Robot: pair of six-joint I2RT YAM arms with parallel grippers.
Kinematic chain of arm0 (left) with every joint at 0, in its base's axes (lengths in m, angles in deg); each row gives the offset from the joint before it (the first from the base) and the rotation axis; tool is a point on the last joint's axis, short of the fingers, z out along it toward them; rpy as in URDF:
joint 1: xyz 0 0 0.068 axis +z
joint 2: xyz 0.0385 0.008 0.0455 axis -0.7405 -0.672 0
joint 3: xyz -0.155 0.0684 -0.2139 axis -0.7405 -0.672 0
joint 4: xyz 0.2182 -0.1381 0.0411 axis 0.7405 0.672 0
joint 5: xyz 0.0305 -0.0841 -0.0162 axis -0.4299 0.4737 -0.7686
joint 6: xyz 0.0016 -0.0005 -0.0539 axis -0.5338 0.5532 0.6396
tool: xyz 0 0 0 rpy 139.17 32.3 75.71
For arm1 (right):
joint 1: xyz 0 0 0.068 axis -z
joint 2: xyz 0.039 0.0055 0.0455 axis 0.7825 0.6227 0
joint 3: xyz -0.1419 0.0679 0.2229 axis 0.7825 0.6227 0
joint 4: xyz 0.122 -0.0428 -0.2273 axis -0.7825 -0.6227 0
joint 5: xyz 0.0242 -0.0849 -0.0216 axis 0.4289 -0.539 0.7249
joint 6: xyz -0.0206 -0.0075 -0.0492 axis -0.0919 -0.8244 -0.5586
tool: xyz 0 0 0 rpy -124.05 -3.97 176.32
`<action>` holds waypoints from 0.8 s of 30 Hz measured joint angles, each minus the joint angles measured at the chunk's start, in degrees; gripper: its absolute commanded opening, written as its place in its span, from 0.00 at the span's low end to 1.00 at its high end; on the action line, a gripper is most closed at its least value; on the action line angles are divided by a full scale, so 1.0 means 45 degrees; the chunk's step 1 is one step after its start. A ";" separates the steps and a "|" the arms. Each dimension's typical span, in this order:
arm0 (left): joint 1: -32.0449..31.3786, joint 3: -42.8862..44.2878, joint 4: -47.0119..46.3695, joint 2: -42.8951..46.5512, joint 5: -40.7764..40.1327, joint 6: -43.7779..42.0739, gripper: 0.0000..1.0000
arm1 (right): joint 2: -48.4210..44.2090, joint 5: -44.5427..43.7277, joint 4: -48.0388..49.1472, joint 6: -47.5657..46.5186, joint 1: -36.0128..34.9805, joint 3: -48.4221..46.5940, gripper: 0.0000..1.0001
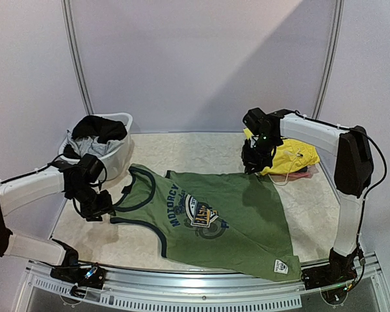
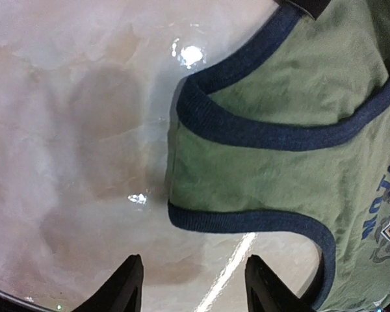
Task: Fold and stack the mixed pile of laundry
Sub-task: Smooth out the flattened tank top at the center of the board.
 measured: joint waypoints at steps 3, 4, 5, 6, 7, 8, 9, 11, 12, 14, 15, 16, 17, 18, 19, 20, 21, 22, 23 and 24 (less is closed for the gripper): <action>0.0034 -0.0199 -0.1039 -0.0860 0.0180 0.0029 0.47 | 0.0000 0.0243 0.0126 -0.0262 -0.0015 0.0000 0.10; 0.0058 -0.0243 -0.1375 -0.1117 0.0189 0.0015 0.45 | 0.0000 0.0296 0.0146 -0.0364 -0.0015 0.0000 0.10; 0.0083 -0.0272 -0.1627 -0.1307 0.0189 0.0019 0.44 | 0.0000 0.0359 0.0180 -0.0461 -0.0015 0.0005 0.10; 0.0107 -0.0321 -0.1996 -0.1593 0.0175 -0.0034 0.43 | 0.0000 0.0403 0.0243 -0.0534 -0.0019 0.0029 0.10; 0.0170 -0.0345 -0.2186 -0.1763 0.0175 -0.0010 0.41 | -0.0010 0.0442 0.0350 -0.0602 -0.0019 0.0117 0.10; 0.0209 -0.0355 -0.2341 -0.1928 0.0170 -0.0015 0.40 | -0.0034 0.0457 0.0461 -0.0685 -0.0019 0.0267 0.10; 0.0257 -0.0359 -0.2521 -0.2152 0.0165 -0.0019 0.38 | -0.0058 0.0466 0.0525 -0.0733 -0.0019 0.0423 0.10; 0.0316 -0.0359 -0.2783 -0.2589 0.0121 -0.0044 0.33 | -0.0151 0.0481 0.0631 -0.0821 -0.0019 0.0879 0.10; 0.0335 -0.0359 -0.2866 -0.2749 0.0112 -0.0039 0.27 | -0.0219 0.0476 0.0646 -0.0865 -0.0019 0.1112 0.10; 0.0345 -0.0384 -0.2992 -0.2890 0.0078 -0.0024 0.08 | -0.0379 0.0476 0.0636 -0.0937 -0.0019 0.1438 0.10; 0.0355 -0.0408 -0.3041 -0.2895 0.0068 0.0053 0.03 | -0.0476 0.0471 0.0636 -0.0976 -0.0019 0.1559 0.10; 0.0355 -0.0418 -0.3050 -0.2875 0.0019 -0.0019 0.00 | -0.0573 0.0471 0.0646 -0.1010 -0.0019 0.1637 0.10; 0.0355 -0.0423 -0.3036 -0.2841 -0.0029 0.0034 0.00 | -0.0670 0.0471 0.0665 -0.1039 -0.0019 0.1700 0.10; 0.0355 -0.0423 -0.2997 -0.2798 -0.0107 0.0073 0.00 | -0.0767 0.0461 0.0675 -0.1054 -0.0019 0.1758 0.10; 0.0355 -0.0423 -0.2895 -0.2701 -0.0189 0.0053 0.00 | -0.0874 0.0437 0.0704 -0.1064 -0.0019 0.1826 0.10; 0.0359 -0.0423 -0.2744 -0.2565 -0.0345 0.0039 0.00 | -0.0967 0.0408 0.0719 -0.1073 -0.0019 0.1889 0.10; 0.0369 -0.0413 -0.2569 -0.2414 -0.0486 0.0034 0.00 | -0.1039 0.0369 0.0729 -0.1073 -0.0019 0.1948 0.10; 0.0403 -0.0389 -0.2278 -0.2200 -0.0704 -0.0005 0.00 | -0.1117 0.0335 0.0738 -0.1073 -0.0019 0.2011 0.10; 0.0476 -0.0355 -0.1982 -0.1977 -0.0874 -0.0049 0.00 | -0.1175 0.0306 0.0758 -0.1073 -0.0019 0.2064 0.10; 0.0588 -0.0306 -0.1647 -0.1729 -0.1064 -0.0102 0.00 | -0.1243 0.0257 0.0777 -0.1064 -0.0019 0.2142 0.10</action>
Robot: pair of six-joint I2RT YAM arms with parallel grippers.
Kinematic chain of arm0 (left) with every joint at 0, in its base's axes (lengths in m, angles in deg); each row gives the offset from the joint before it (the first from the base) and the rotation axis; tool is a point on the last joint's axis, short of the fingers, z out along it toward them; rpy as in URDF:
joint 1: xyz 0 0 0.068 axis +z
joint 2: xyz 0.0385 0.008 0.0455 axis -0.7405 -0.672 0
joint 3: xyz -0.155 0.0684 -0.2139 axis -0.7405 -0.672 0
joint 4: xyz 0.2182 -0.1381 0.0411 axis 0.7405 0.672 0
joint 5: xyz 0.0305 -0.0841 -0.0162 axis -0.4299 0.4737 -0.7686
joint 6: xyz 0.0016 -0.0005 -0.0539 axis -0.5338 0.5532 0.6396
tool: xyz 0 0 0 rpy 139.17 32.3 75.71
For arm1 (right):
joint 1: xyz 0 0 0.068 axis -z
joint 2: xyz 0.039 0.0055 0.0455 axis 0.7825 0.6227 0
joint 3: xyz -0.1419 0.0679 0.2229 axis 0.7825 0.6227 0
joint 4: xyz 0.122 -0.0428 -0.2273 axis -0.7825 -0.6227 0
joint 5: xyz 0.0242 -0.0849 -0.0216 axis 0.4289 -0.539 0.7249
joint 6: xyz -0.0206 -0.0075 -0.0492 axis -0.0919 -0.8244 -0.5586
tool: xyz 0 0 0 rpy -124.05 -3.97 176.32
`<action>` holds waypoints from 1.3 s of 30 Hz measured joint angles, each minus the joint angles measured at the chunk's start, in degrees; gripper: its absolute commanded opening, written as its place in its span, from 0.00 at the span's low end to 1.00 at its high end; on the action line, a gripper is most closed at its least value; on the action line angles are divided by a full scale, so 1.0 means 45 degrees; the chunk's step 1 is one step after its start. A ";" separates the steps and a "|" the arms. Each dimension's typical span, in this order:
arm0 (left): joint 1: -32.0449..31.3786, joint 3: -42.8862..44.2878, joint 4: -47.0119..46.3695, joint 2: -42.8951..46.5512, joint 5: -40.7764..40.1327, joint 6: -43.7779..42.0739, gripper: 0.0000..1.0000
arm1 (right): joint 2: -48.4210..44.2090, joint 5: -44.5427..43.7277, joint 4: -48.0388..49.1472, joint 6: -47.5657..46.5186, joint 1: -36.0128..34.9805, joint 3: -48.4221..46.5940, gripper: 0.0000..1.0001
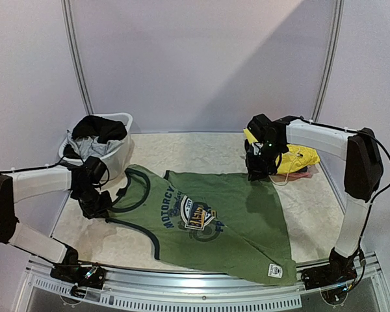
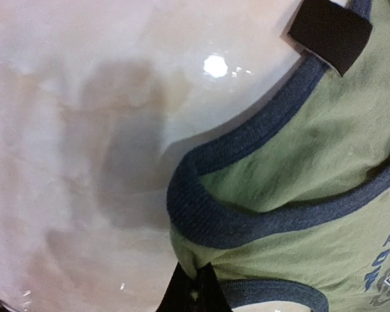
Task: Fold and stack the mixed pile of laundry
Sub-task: Smooth out the flattened tank top at the center of the board, then pick up the flattened tank top from the center of the board.
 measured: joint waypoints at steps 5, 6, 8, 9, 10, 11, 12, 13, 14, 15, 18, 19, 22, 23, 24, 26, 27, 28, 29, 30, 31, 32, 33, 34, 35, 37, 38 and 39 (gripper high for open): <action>0.0622 0.0291 0.1574 0.0865 -0.0986 0.0112 0.00 | -0.0277 -0.0209 0.0049 0.0087 0.0000 0.0413 0.10; 0.0646 0.0350 0.1904 0.0962 -0.1180 0.0267 0.00 | -0.0345 -0.0262 0.0087 0.0136 -0.0005 0.0563 0.10; 0.0656 0.0393 0.2463 0.1083 -0.1457 0.0646 0.00 | -0.0447 -0.0355 0.0117 0.0267 -0.0005 0.0831 0.10; 0.0656 0.0393 0.2739 0.1151 -0.1598 0.0850 0.00 | -0.0495 -0.0364 0.0121 0.0330 0.0000 0.0957 0.10; 0.0656 0.0393 0.2958 0.1205 -0.1666 0.1025 0.00 | -0.0529 -0.0364 0.0126 0.0379 0.0000 0.1054 0.10; 0.0661 0.0393 0.3215 0.1292 -0.1744 0.1248 0.00 | -0.0549 -0.0369 0.0141 0.0442 0.0000 0.1103 0.10; 0.0656 0.0393 0.3483 0.1413 -0.1860 0.1496 0.00 | -0.0549 -0.0364 0.0155 0.0505 0.0000 0.1112 0.10; 0.0661 0.0393 0.3779 0.1579 -0.1987 0.1739 0.00 | -0.0554 -0.0364 0.0219 0.0583 0.0000 0.1127 0.10; 0.0661 0.0393 0.4070 0.1792 -0.2123 0.1982 0.00 | -0.0563 -0.0364 0.0287 0.0651 0.0000 0.1127 0.10; 0.0661 0.0389 0.4318 0.2016 -0.2234 0.2176 0.00 | -0.0578 -0.0364 0.0350 0.0695 0.0000 0.1127 0.10; 0.0665 0.0389 0.5032 0.2987 -0.2594 0.2812 0.00 | -0.0695 -0.0364 0.0461 0.0874 0.0000 0.1127 0.10; 0.0665 0.0389 0.5226 0.3181 -0.2652 0.2968 0.00 | -0.0729 -0.0369 0.0481 0.0903 0.0000 0.1127 0.11; 0.0670 0.0233 0.5785 0.3604 -0.2696 0.3531 0.00 | -0.0908 -0.0418 0.0461 0.0996 -0.0005 0.1127 0.11; 0.0670 0.0087 0.5901 0.3730 -0.2681 0.3682 0.01 | -0.0991 -0.0437 0.0452 0.1001 0.0000 0.1127 0.11; 0.0670 -0.0044 0.6013 0.3842 -0.2662 0.3808 0.07 | -0.1093 -0.0457 0.0413 0.1015 0.0000 0.1127 0.11; 0.0670 -0.0301 0.6348 0.4177 -0.2565 0.4119 0.25 | -0.1326 -0.0481 0.0282 0.1025 0.0000 0.1137 0.12; 0.0675 -0.0359 0.6547 0.4391 -0.2511 0.4221 0.55 | -0.1462 -0.0495 0.0223 0.1025 0.0000 0.1161 0.13; 0.0680 -0.0359 0.6713 0.4629 -0.2487 0.4342 0.73 | -0.1608 -0.0510 0.0155 0.1025 0.0000 0.1205 0.14; 0.0695 -0.0355 0.6839 0.4886 -0.2463 0.4464 0.85 | -0.1768 -0.0510 0.0053 0.1030 0.0000 0.1268 0.15; 0.0695 -0.0335 0.6936 0.5085 -0.2448 0.4478 0.93 | -0.1943 -0.0500 -0.0087 0.1049 -0.0005 0.1331 0.17; 0.0695 -0.0277 0.7053 0.5289 -0.2438 0.4488 0.95 | -0.2089 -0.0476 -0.0209 0.1049 -0.0005 0.1394 0.19; 0.0699 -0.0165 0.7169 0.5445 -0.2438 0.4469 0.95 | -0.2273 -0.0427 -0.0350 0.1083 -0.0015 0.1506 0.21; 0.0699 -0.0015 0.7257 0.5542 -0.2429 0.4415 0.95 | -0.2458 -0.0384 -0.0505 0.1122 -0.0044 0.1647 0.24; 0.0699 0.0204 0.7300 0.5615 -0.2380 0.4318 0.93 | -0.2647 -0.0350 -0.0661 0.1161 -0.0092 0.1821 0.25; 0.0695 0.0398 0.7305 0.5649 -0.2297 0.4192 0.92 | -0.2846 -0.0335 -0.0816 0.1200 -0.0155 0.2021 0.27; 0.0612 0.0729 0.7300 0.5659 -0.2152 0.3944 0.90 | -0.3235 -0.0291 -0.1093 0.1365 -0.0374 0.2429 0.30; 0.0486 0.0913 0.7295 0.5663 -0.2103 0.3774 0.88 | -0.3478 -0.0243 -0.1180 0.1438 -0.0559 0.2710 0.30; 0.0291 0.1093 0.7281 0.5683 -0.2025 0.3633 0.85 | -0.3716 -0.0175 -0.1268 0.1511 -0.0763 0.3002 0.31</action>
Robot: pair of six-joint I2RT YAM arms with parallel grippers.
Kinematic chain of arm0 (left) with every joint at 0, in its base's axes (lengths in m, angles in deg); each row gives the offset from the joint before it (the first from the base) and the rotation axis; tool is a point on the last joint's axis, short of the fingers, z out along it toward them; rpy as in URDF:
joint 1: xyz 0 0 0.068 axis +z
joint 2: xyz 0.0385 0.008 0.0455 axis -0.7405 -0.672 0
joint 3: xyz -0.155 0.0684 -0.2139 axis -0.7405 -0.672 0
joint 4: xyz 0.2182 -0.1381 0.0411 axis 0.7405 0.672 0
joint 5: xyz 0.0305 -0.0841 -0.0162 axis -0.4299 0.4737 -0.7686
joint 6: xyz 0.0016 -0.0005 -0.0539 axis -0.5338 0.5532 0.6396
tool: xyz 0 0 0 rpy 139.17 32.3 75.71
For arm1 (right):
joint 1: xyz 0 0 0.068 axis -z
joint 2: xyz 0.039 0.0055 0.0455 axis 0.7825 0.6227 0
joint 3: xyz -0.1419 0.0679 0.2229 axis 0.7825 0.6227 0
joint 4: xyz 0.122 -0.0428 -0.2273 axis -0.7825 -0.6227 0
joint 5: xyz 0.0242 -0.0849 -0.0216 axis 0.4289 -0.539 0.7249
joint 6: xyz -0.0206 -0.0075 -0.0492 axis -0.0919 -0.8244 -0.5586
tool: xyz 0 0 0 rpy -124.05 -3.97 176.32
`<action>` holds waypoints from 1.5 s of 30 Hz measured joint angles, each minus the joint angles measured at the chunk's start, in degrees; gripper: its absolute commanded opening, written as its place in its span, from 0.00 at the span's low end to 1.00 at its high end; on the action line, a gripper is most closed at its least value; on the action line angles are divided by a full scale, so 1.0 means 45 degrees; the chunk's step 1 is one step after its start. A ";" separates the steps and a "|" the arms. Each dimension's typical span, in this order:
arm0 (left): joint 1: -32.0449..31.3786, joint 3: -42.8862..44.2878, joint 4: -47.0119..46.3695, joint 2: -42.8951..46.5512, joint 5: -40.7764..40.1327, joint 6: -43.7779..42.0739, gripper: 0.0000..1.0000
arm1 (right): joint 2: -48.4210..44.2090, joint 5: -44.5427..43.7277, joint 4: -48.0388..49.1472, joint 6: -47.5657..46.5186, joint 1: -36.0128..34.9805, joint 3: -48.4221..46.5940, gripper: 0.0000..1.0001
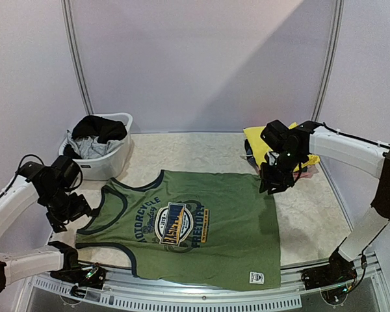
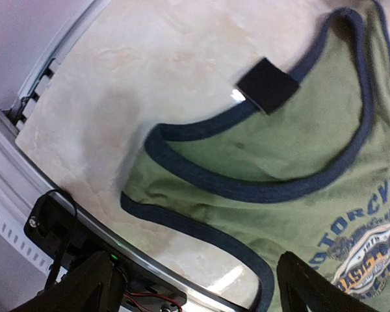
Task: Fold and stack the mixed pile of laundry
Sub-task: Pick up the flattened tank top from the center of the board.
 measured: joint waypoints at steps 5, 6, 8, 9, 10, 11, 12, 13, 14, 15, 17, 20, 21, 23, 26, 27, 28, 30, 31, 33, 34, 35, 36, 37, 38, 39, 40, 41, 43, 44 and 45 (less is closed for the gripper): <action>-0.1851 0.0656 -0.0063 0.0092 0.0607 -0.0738 0.77 | -0.1447 0.0437 -0.0359 0.0831 -0.1185 0.1598 0.33; -0.2302 0.0699 -0.0092 0.0102 0.0772 -0.0884 0.77 | -0.1758 0.0529 -0.0374 0.1005 -0.1370 0.1919 0.34; -0.3201 0.0714 -0.0180 0.0131 0.1127 -0.1156 0.76 | -0.2390 0.0690 -0.0369 0.1462 -0.1690 0.2584 0.35; -0.3565 0.0714 -0.0253 0.0136 0.1326 -0.1292 0.75 | -0.2647 0.0753 -0.0355 0.1627 -0.1817 0.2871 0.35; -0.3988 0.0699 -0.0403 0.0136 0.1637 -0.1443 0.74 | -0.2963 0.0826 -0.0359 0.1860 -0.1987 0.3249 0.35; -0.4371 0.0622 -0.0607 0.0136 0.1938 -0.1574 0.73 | -0.3220 0.0879 -0.0330 0.2069 -0.2123 0.3555 0.35; -0.4711 0.0452 -0.0835 0.0131 0.2302 -0.1681 0.72 | -0.3589 0.0967 -0.0272 0.2351 -0.2356 0.4031 0.36; -0.5066 0.0199 -0.1083 0.0131 0.2628 -0.1778 0.71 | -0.3818 0.1035 -0.0253 0.2565 -0.2511 0.4328 0.36; -0.5455 -0.0117 -0.1345 0.0112 0.2958 -0.1841 0.71 | -0.4129 0.1141 -0.0175 0.2866 -0.2710 0.4731 0.36; -0.5795 -0.0384 -0.1545 0.0102 0.3215 -0.1860 0.69 | -0.4405 0.1214 -0.0160 0.3152 -0.2885 0.5071 0.36; -0.6654 -0.0957 -0.1904 0.0102 0.3623 -0.1841 0.68 | -0.4872 0.1277 -0.0097 0.3633 -0.3177 0.5591 0.37; -0.7830 -0.1501 -0.2399 0.0180 0.4061 -0.1681 0.68 | -0.5610 0.1345 -0.0044 0.4430 -0.3517 0.6178 0.39; -0.8126 -0.1627 -0.2579 0.0219 0.4167 -0.1593 0.67 | -0.5809 0.1365 0.0005 0.4648 -0.3599 0.6319 0.39; -0.8699 -0.1889 -0.3036 0.0248 0.4313 -0.1409 0.66 | -0.6183 0.1418 0.0155 0.5100 -0.3759 0.6601 0.40; -0.9510 -0.2307 -0.3701 0.0219 0.4493 -0.1030 0.65 | -0.6431 0.1467 0.0311 0.5527 -0.3949 0.6863 0.40; -0.9826 -0.2472 -0.3973 0.0199 0.4503 -0.0865 0.64 | -0.6460 0.1472 0.0389 0.5663 -0.4031 0.6941 0.40; -1.0146 -0.2652 -0.4265 0.0151 0.4527 -0.0704 0.63 | -0.6465 0.1486 0.0437 0.5756 -0.4099 0.7009 0.40; -1.0671 -0.3186 -0.5042 0.0015 0.4595 -0.0330 0.61 | -0.6479 0.1496 0.0554 0.5921 -0.4255 0.7213 0.40; -1.0962 -0.3356 -0.5236 -0.0044 0.4634 -0.0209 0.60 | -0.6489 0.1501 0.0597 0.5979 -0.4318 0.7315 0.40; -1.1526 -0.3900 -0.5853 -0.0214 0.4668 0.0199 0.60 | -0.6499 0.1506 0.0695 0.6105 -0.4464 0.7572 0.40; -1.1851 -0.4158 -0.6139 -0.0311 0.4673 0.0393 0.59 | -0.6509 0.1501 0.0738 0.6178 -0.4527 0.7689 0.40; -1.2138 -0.4362 -0.6402 -0.0408 0.4673 0.0593 0.59 | -0.6533 0.1501 0.0782 0.6261 -0.4595 0.7796 0.40; -1.2376 -0.4493 -0.6640 -0.0500 0.4673 0.0782 0.58 | -0.6572 0.1506 0.0835 0.6329 -0.4653 0.7922 0.40; -1.2556 -0.4571 -0.6883 -0.0597 0.4673 0.0967 0.58 | -0.6625 0.1511 0.0894 0.6397 -0.4711 0.8024 0.40; -1.2682 -0.4614 -0.7135 -0.0690 0.4663 0.1117 0.58 | -0.6688 0.1511 0.0962 0.6484 -0.4760 0.8136 0.40; -1.2789 -0.4639 -0.7402 -0.0782 0.4643 0.1263 0.57 | -0.6756 0.1520 0.1010 0.6533 -0.4794 0.8233 0.40; -1.2862 -0.4648 -0.7587 -0.0860 0.4629 0.1350 0.56 | -0.6815 0.1515 0.1030 0.6591 -0.4823 0.8296 0.40; -1.2944 -0.4648 -0.7849 -0.0991 0.4595 0.1433 0.55 | -0.6863 0.1520 0.1049 0.6640 -0.4843 0.8349 0.40; -1.3022 -0.4648 -0.8208 -0.1234 0.4546 0.1583 0.52 | -0.6936 0.1520 0.1083 0.6713 -0.4862 0.8403 0.40; -1.3046 -0.4634 -0.8364 -0.1384 0.4527 0.1642 0.51 | -0.6960 0.1520 0.1083 0.6756 -0.4862 0.8417 0.40; -1.3056 -0.4614 -0.8510 -0.1491 0.4503 0.1681 0.48 | -0.6975 0.1520 0.1083 0.6776 -0.4867 0.8422 0.39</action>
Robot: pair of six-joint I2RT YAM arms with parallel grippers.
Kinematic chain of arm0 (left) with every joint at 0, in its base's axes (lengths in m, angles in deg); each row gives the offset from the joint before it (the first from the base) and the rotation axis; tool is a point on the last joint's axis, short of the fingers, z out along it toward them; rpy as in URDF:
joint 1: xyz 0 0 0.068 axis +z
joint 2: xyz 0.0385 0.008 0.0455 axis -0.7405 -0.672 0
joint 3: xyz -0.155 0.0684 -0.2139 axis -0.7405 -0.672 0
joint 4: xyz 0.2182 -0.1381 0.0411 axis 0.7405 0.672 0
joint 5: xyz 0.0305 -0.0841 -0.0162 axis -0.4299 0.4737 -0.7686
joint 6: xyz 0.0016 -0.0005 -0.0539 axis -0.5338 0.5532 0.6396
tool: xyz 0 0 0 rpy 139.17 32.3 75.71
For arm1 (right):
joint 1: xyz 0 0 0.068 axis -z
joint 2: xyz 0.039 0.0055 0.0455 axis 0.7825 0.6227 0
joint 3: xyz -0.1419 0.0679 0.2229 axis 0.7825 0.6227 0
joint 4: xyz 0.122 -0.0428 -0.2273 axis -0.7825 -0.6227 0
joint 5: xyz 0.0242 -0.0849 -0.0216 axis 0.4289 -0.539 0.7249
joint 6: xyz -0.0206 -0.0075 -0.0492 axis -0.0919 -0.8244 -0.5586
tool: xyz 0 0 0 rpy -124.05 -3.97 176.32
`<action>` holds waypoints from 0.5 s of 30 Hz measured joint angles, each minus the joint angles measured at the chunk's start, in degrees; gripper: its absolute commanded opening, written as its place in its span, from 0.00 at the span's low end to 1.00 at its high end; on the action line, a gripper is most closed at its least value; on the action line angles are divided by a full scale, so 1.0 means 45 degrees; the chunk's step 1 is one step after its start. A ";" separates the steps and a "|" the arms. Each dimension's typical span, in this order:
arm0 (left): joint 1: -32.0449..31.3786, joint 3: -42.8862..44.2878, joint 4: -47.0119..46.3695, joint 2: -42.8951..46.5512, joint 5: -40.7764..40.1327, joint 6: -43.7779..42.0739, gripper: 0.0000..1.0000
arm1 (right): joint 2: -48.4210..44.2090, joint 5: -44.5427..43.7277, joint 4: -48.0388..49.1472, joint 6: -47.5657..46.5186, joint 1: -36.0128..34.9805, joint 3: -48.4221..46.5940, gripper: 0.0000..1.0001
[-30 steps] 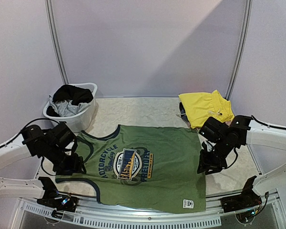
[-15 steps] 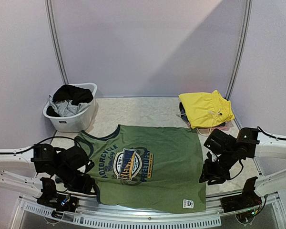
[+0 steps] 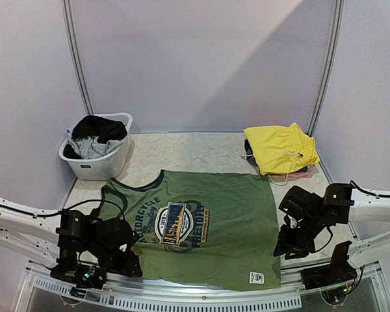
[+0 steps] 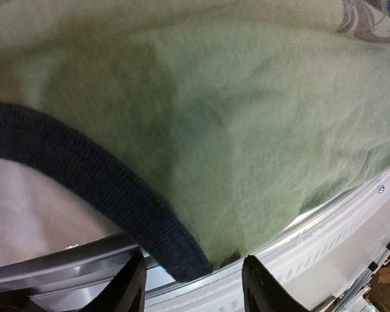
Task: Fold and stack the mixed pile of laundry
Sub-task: Pick up the flattened tank top from the center of the board.
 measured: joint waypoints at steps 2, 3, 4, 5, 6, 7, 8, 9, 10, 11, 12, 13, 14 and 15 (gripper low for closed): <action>-0.0024 0.0049 -0.0155 -0.0204 -0.0053 0.0063 0.42 | -0.0010 0.0000 0.0015 0.0029 0.0000 0.0000 0.39; -0.0029 0.0092 -0.0189 -0.0321 -0.0107 0.0097 0.37 | -0.0015 -0.0005 0.0029 0.0034 0.0000 0.0005 0.39; -0.0039 0.0121 -0.0257 -0.0447 -0.0131 0.0107 0.30 | -0.0019 0.0000 0.0044 0.0034 0.0000 0.0010 0.39; -0.0044 0.0151 -0.0301 -0.0544 -0.0165 0.0185 0.25 | -0.0019 0.0000 0.0058 0.0034 0.0000 0.0015 0.39; -0.0058 0.0170 -0.0384 -0.0680 -0.0204 0.0083 0.19 | -0.0034 0.0005 0.0083 0.0034 0.0000 0.0029 0.39; -0.0063 0.0199 -0.0452 -0.0792 -0.0253 0.0136 0.12 | -0.0053 0.0019 0.0107 0.0029 0.0000 0.0063 0.39; -0.0068 0.0199 -0.0549 -0.0884 -0.0321 0.0155 0.07 | -0.0087 0.0039 0.0136 0.0029 -0.0005 0.0117 0.39; -0.0078 0.0223 -0.0539 -0.0971 -0.0364 0.0121 0.02 | -0.0131 0.0078 0.0160 0.0029 -0.0015 0.0185 0.39; -0.0083 0.0238 -0.0563 -0.1001 -0.0403 0.0151 0.00 | -0.0175 0.0126 0.0189 0.0024 -0.0039 0.0248 0.41; -0.0083 0.0291 -0.0549 -0.1015 -0.0447 0.0102 0.00 | -0.0223 0.0238 0.0277 0.0024 -0.0087 0.0350 0.42; -0.0087 0.0335 -0.0544 -0.1030 -0.0486 0.0044 0.00 | -0.0282 0.0325 0.0403 0.0044 -0.0180 0.0481 0.43; -0.0087 0.0350 -0.0544 -0.1044 -0.0510 0.0029 0.00 | -0.0345 0.0442 0.0661 0.0078 -0.0340 0.0675 0.45; -0.0092 0.0355 -0.0544 -0.1049 -0.0529 0.0024 0.00 | -0.0379 0.0563 0.0918 0.0136 -0.0525 0.0855 0.46; -0.0092 0.0355 -0.0544 -0.1054 -0.0539 0.0015 0.00 | -0.0389 0.0695 0.1234 0.0262 -0.0792 0.1069 0.47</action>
